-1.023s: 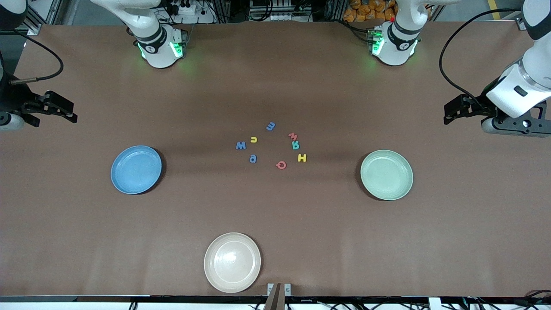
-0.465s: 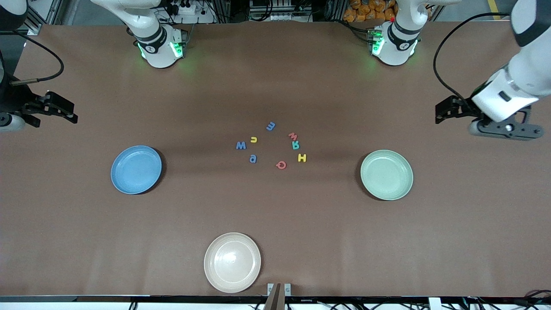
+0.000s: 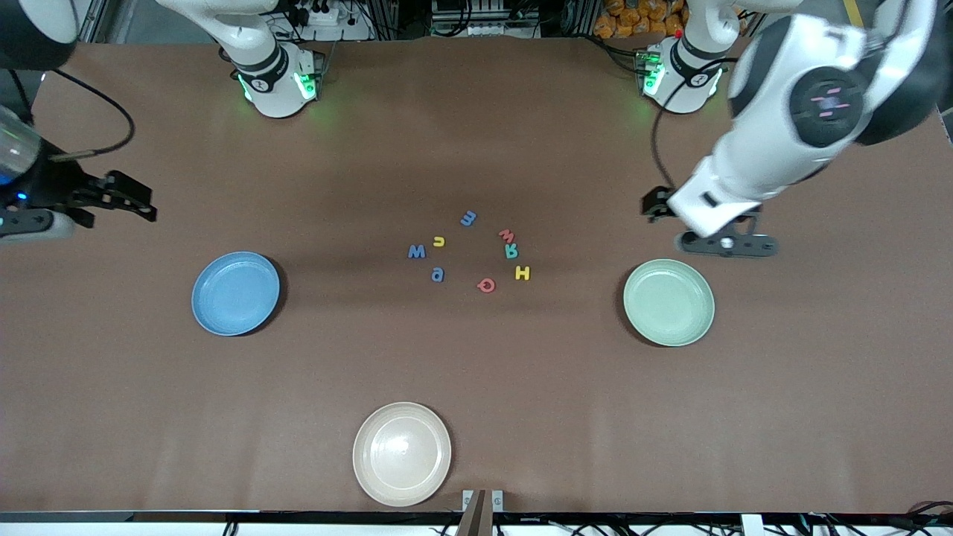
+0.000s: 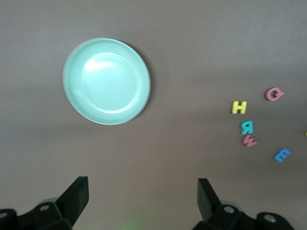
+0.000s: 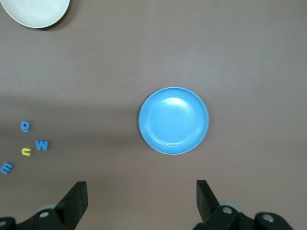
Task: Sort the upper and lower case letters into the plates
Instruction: 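Move the right gripper and the left gripper toward the foam letters, then grasp the blue d with the right gripper while the left gripper grasps the H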
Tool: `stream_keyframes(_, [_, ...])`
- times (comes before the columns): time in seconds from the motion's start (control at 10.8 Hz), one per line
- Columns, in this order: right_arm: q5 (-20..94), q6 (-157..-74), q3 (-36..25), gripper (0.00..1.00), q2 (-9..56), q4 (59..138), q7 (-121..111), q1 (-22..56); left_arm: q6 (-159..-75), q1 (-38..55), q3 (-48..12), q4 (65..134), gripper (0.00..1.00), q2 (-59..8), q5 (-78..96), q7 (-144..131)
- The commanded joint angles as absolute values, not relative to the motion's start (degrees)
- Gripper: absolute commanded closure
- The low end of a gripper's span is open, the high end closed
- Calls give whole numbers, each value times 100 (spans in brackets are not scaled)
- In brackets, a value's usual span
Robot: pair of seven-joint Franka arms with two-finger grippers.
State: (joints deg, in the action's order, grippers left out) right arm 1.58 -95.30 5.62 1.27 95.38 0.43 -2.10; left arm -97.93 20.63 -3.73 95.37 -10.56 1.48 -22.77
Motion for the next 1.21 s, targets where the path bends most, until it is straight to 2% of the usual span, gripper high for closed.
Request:
stream_keyframes(0.0, [211,-9781,650,0,341,9598,649,226,-10263,2626,-352,9413,0,-1545,26,-3344])
stream_keyframes(0.19, [211,-10219,677,0,745,9598,1254,622,-10886,3021,-360,9457,0,-2001,53,-4101])
stream_keyframes(0.37, [167,-10703,1026,0,1149,9598,1659,764,-11764,3216,-360,9553,0,-2511,9,-4307])
stream_keyframes(0.65, [141,-11117,1107,0,1581,9589,1784,940,-13504,3444,-404,9957,0,-3100,-279,-3868])
stream_keyframes(0.93, [141,-11521,1116,0,1950,9589,2142,1212,-14245,3480,-404,9958,0,-3716,-642,-3858])
stream_keyframes(1.12, [88,-11820,1116,0,2205,9589,2748,1458,-14449,3489,-404,9958,0,-3937,-773,-3902])
